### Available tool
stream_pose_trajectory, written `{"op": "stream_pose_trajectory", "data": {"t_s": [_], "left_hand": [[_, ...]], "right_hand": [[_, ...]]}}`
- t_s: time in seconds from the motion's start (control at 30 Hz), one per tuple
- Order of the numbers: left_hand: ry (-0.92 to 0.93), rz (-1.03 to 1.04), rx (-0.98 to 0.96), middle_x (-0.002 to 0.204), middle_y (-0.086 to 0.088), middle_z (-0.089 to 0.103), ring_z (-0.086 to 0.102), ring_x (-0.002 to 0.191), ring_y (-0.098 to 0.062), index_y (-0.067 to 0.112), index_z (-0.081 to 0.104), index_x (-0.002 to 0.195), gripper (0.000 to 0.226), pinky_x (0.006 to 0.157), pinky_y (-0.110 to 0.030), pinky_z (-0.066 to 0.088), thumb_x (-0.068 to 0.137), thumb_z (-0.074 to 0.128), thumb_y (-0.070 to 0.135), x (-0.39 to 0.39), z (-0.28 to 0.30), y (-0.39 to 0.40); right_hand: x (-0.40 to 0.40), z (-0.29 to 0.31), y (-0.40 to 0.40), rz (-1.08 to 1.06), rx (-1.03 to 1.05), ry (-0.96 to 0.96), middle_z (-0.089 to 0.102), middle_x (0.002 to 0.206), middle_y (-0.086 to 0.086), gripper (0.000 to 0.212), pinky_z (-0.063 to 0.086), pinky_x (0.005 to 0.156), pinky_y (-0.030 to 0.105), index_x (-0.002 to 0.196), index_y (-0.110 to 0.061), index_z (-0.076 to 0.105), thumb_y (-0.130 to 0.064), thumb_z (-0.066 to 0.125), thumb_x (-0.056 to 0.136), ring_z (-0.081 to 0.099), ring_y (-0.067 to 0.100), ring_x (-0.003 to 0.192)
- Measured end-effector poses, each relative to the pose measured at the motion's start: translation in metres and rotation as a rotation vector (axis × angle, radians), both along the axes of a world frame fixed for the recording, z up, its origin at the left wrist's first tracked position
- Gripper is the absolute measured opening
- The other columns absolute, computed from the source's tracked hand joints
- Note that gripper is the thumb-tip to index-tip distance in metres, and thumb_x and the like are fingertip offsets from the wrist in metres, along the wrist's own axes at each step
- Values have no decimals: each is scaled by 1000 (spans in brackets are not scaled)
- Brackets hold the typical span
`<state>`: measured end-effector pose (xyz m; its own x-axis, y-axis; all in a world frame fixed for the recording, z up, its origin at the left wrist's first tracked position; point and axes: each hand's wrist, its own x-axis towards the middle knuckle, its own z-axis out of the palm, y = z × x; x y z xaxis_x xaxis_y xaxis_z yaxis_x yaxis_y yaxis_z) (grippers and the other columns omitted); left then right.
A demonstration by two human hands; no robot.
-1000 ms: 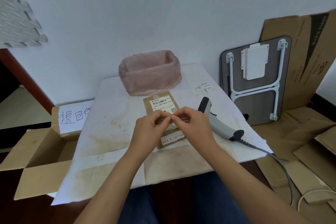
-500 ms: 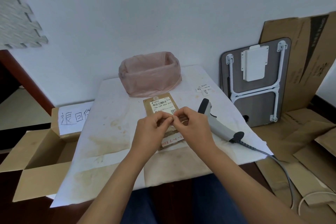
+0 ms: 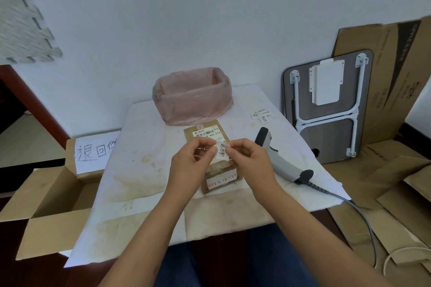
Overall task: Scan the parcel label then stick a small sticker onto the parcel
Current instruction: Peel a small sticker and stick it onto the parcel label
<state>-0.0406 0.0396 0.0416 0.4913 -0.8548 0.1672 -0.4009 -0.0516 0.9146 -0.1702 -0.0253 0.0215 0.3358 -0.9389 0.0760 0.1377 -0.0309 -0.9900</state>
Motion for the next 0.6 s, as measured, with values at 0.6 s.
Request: {"op": "stream_pose_trajectory", "data": {"t_s": [0.6], "left_hand": [[-196, 28, -99, 90, 17, 72, 61, 80, 8, 27, 75, 101, 17, 67, -1, 40, 89, 69, 19, -3, 2, -2]], "right_hand": [[2, 3, 0, 64, 101, 34, 71, 72, 1, 12, 55, 76, 37, 90, -13, 75, -22, 66, 89, 68, 15, 74]]}}
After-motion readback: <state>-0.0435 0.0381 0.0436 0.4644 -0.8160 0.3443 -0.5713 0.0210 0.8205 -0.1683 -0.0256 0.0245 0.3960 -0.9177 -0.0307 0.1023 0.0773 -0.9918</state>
